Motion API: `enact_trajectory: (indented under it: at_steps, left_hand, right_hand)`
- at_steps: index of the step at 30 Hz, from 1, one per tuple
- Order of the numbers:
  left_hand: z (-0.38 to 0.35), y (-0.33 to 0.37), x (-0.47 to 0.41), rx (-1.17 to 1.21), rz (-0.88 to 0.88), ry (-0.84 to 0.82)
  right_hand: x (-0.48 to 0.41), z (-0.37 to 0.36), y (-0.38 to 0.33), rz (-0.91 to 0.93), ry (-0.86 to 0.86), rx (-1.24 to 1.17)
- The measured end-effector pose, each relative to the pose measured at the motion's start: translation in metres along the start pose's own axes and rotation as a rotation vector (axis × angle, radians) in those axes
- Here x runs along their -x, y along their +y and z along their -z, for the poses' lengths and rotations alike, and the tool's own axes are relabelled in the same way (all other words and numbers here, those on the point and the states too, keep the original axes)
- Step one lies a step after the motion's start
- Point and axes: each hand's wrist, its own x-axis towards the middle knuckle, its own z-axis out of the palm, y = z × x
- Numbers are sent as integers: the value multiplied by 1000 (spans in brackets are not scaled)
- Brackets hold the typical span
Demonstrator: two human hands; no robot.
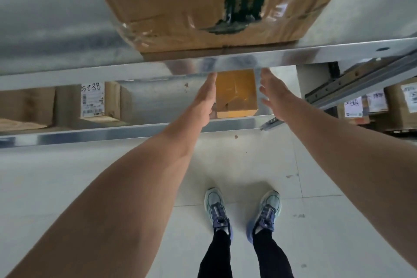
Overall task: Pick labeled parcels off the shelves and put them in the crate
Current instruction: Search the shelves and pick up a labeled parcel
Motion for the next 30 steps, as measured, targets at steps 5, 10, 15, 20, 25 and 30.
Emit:
enact_trajectory:
  at_steps: [5,10,15,20,25,30]
  left_hand:
    - [-4,2,-22,1,-6,-7]
    - [-1,-3,-20,54,-81,-13]
    - [8,-2,-13,167,-197,-28]
    - [12,-7,-14,224,-271,-44]
    - [12,-23,-16,224,-224,-96]
    - [15,-36,-16,233,-180,-96]
  right_hand:
    - [-13,-6,0,12,-13,-16]
    - [-11,-7,1,55,-12,-77]
    - [-1,-6,-2,142,61,-158]
    - [9,-4,-1,189,89,-218]
    - [12,0,17,149,58,-259]
    - [10,1,25,68,42,-218]
